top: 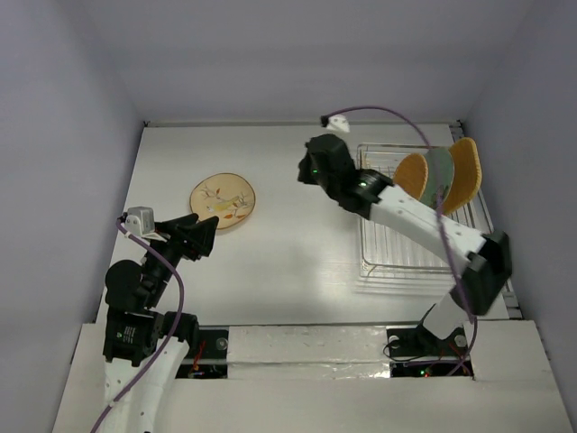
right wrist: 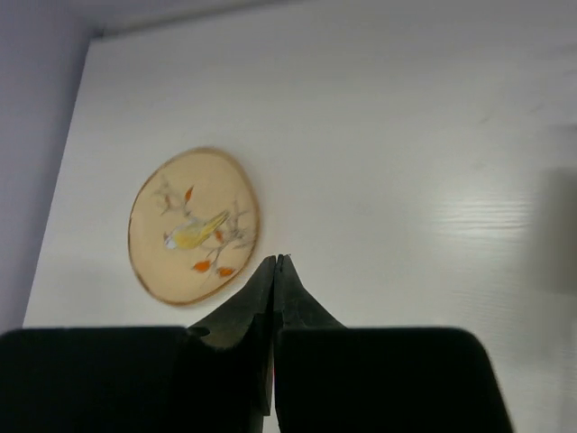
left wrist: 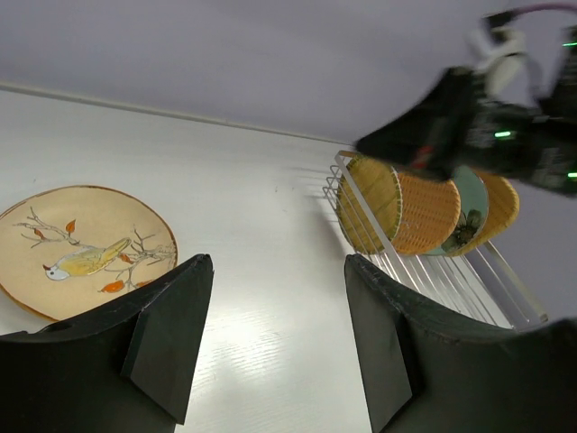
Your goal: Unload the plates from the dish rack
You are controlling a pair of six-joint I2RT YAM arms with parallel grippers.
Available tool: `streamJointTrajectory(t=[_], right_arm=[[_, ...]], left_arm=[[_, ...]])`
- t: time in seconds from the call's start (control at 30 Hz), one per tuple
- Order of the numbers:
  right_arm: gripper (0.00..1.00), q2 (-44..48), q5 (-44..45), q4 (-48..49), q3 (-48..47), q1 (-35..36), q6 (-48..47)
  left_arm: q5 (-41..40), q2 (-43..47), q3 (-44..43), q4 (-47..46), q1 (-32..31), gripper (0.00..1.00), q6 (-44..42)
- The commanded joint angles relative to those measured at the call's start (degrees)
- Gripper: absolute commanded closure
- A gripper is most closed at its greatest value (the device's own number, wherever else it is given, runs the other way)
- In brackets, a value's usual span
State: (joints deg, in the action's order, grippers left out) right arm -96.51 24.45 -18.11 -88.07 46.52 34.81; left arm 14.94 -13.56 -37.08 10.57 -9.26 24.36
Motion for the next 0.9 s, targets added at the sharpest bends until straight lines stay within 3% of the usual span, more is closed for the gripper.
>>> streamJointTrajectory(t=[0.0,0.07,0.17,0.2,0.3,0.47,0.67,0.7,0.77,0.8,0.87], right_arm=[[1.00,13.06,14.65,-5.17,6.14,-2.92,-6.59],[0.96,16.08,17.20,-9.82,8.70,-5.56,-8.08],[0.51,18.99,19.15,-14.04,10.29,-9.42,-11.07],[0.32,18.90,18.02,-15.10,10.03,-10.30,-11.77],[0.22,16.71,17.48,-17.40,9.06,-11.72,-14.59],[0.25,9.52,16.07,-18.01,5.38,-12.95,-17.05],[0.36,-0.51,18.18,-20.29,-2.45,-14.53,-19.60],[0.45,-1.57,19.66,-20.47,-3.06,-14.53,-19.78],[0.54,-3.77,20.81,-22.13,-4.73,-14.53,-19.34],[0.68,-3.95,21.60,-22.49,-5.00,-14.53,-18.99],[0.77,-2.64,22.22,-21.62,-4.74,-14.53,-19.25]], left_arm=[[0.35,0.29,0.25,-2.31,0.38,0.43,0.07],[0.44,0.38,0.25,-2.31,0.38,0.43,-0.01],[0.53,0.20,0.25,-2.39,0.38,0.43,-0.01],[0.70,0.03,0.25,-2.48,0.38,0.43,-0.01],[0.79,0.03,0.34,-2.48,0.38,0.43,-0.10],[0.53,0.29,0.34,-2.39,0.38,0.43,0.07],[0.97,0.03,0.43,-2.57,0.91,0.43,0.07],[1.06,0.11,0.34,-2.57,0.91,0.43,0.07],[1.06,0.47,0.34,-2.66,0.91,0.43,0.07],[1.14,0.55,0.52,-2.57,0.91,0.43,-0.01],[1.32,0.47,0.43,-2.83,0.91,0.43,-0.01]])
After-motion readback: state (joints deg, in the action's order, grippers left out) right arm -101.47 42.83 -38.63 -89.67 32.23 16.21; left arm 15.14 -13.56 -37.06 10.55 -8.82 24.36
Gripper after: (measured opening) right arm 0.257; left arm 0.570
